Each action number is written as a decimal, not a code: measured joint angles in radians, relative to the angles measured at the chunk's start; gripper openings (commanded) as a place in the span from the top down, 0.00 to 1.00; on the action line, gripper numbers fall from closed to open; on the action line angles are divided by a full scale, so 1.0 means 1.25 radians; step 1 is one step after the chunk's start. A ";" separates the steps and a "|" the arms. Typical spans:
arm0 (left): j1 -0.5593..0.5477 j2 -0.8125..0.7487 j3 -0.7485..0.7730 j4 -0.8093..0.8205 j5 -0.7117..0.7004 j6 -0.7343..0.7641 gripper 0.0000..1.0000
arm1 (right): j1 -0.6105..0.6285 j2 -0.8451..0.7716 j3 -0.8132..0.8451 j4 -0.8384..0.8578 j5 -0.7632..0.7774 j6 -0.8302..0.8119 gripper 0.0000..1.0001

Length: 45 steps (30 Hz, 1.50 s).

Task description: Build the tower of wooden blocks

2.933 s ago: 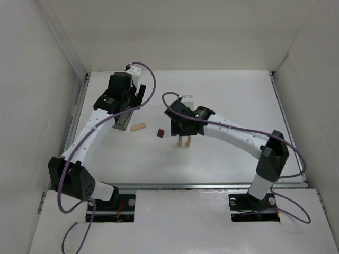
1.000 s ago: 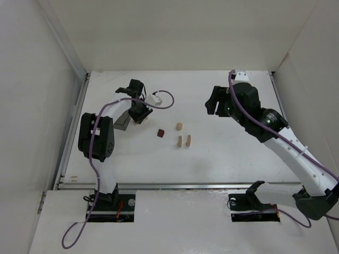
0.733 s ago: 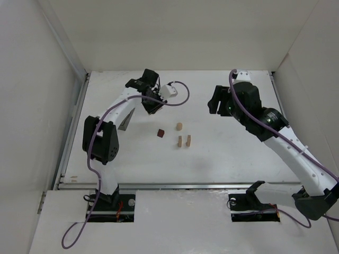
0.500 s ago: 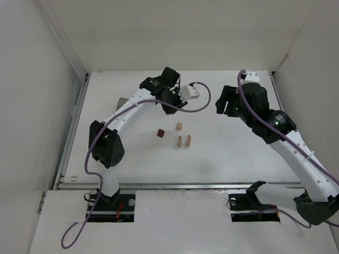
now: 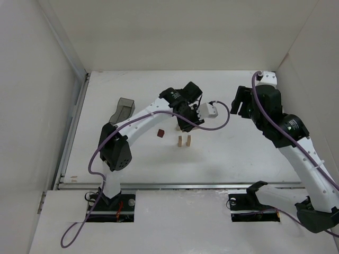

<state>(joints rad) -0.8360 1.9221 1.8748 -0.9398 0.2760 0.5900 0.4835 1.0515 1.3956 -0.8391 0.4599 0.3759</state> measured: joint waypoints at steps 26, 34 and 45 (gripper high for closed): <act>-0.023 0.037 -0.118 0.027 -0.084 0.007 1.00 | 0.000 -0.024 -0.056 0.008 -0.045 -0.036 0.25; -0.029 0.055 -0.117 0.031 -0.092 0.002 1.00 | 0.000 -0.025 -0.056 0.014 -0.050 -0.043 0.25; -0.031 0.060 -0.110 0.033 -0.091 -0.004 1.00 | -0.009 -0.041 -0.071 0.017 -0.054 -0.047 0.24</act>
<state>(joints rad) -0.8753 1.9965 1.7374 -0.8989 0.1623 0.5850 0.4721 1.0000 1.3071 -0.8177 0.3923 0.3168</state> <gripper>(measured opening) 0.258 0.761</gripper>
